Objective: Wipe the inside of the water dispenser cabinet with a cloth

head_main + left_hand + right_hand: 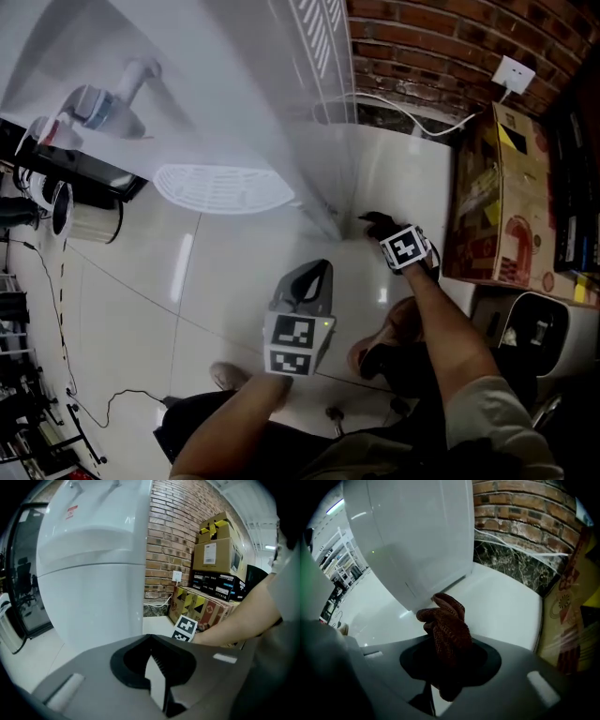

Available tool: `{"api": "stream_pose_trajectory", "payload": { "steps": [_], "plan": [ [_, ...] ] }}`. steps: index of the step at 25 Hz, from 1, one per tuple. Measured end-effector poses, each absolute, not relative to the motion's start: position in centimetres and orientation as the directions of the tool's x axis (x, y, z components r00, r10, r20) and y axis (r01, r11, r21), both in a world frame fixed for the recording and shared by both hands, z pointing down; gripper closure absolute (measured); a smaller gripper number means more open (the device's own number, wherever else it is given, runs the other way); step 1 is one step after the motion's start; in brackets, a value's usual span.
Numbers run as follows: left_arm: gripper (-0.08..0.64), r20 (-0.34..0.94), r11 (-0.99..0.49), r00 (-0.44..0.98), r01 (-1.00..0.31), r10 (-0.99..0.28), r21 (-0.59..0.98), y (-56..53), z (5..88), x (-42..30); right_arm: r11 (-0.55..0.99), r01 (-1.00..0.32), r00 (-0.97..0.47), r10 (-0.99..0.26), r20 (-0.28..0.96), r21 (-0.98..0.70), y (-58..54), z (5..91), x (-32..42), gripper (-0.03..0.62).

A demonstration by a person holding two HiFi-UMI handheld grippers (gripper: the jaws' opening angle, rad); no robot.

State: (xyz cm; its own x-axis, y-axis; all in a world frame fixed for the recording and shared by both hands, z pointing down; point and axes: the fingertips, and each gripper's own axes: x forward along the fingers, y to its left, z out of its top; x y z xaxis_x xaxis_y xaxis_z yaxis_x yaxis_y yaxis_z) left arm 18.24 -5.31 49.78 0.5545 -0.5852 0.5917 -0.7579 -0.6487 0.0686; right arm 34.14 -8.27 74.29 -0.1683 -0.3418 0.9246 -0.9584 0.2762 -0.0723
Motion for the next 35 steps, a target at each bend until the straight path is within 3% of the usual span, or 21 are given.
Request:
{"api": "stream_pose_trajectory", "payload": {
  "steps": [6, 12, 19, 22, 26, 30, 35],
  "plan": [
    [0.558, 0.547, -0.645, 0.584, -0.758, -0.6, 0.102, -5.7, 47.8, 19.6, 0.208, -0.971, -0.184, -0.316, 0.931, -0.121, -7.2, 76.9, 36.0, 0.384],
    [0.558, 0.498, -0.664, 0.609, -0.743, -0.617, 0.085, -5.5, 44.3, 21.0, 0.223, -0.969, -0.184, -0.385, 0.904, -0.102, -7.7, 70.4, 37.6, 0.342],
    [0.558, 0.355, -0.647, 0.616, -0.762, -0.703, 0.04, -3.9, 35.4, 19.8, 0.309, -0.948, -0.251, -0.572, 0.781, -0.078, -9.2, 53.0, 37.6, 0.563],
    [0.559, 0.315, -0.631, 0.606, -0.775, -0.73, 0.029, -3.5, 32.5, 18.3, 0.369, -0.927, -0.32, -0.678, 0.662, -0.069, -8.0, 42.8, 35.0, 0.569],
    [0.56, 0.252, -0.599, 0.587, -0.8, -0.769, 0.036, -3.1, 28.5, 16.0, 0.327, -0.942, -0.328, -0.865, 0.38, -0.07, -4.4, 30.6, 33.3, 0.578],
    [0.559, 0.193, -0.598, 0.597, -0.799, -0.779, 0.058, -1.5, 25.0, 14.3, 0.313, -0.945, -0.324, -0.933, 0.158, -0.09, -1.5, 23.2, 31.8, 0.578],
    [0.56, 0.133, -0.606, 0.606, -0.794, -0.784, 0.049, -1.1, 22.8, 14.3, 0.336, -0.942, -0.335, -0.939, 0.08, -0.001, 1.0, 20.0, 30.2, 0.58]
  ]
}}
